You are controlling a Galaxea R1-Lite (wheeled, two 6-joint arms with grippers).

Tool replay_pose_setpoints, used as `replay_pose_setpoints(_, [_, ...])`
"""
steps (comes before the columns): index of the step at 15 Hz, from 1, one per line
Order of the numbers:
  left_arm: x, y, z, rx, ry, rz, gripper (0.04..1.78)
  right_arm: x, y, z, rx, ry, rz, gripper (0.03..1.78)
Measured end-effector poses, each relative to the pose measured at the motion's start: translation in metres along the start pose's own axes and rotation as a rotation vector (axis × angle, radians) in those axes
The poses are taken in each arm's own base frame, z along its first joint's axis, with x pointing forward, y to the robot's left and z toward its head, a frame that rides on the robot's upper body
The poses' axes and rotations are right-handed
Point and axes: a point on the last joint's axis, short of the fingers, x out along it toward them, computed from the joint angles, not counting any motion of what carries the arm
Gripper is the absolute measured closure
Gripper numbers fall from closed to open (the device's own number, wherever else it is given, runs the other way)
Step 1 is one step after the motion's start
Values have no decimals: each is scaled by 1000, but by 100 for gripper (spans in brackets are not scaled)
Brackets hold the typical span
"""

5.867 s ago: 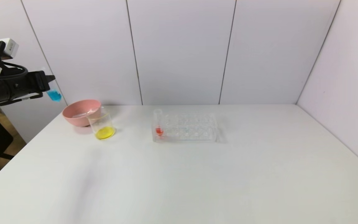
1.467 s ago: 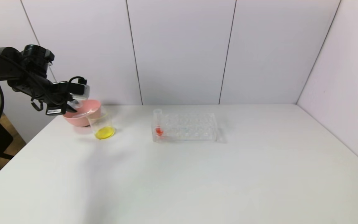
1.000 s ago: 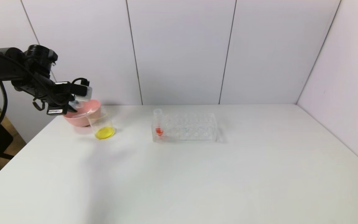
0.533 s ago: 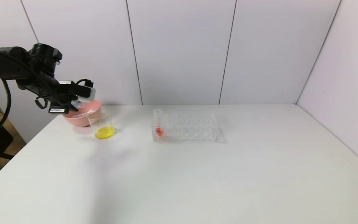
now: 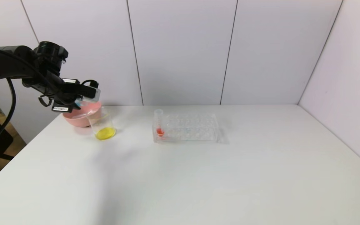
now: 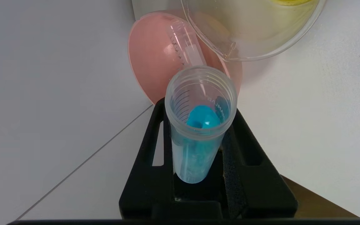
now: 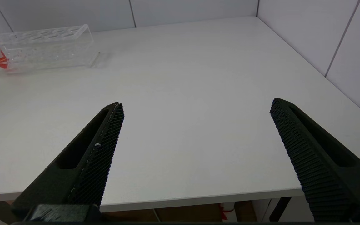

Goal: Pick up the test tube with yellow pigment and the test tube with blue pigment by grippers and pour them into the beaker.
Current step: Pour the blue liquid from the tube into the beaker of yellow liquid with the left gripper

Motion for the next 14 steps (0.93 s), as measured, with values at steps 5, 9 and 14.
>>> replay_pose_setpoints(5, [0,0,3,7,9,-2,136,0,0,0,0,0,0,10])
replay_pose_setpoints(9, [0,-2,4,3,9,-20,136,0,0,0,-1,0,0,10])
replay_pose_setpoints(14, [-2,-4,4,-4,34,-42,136,0,0,0,0,0,0,10])
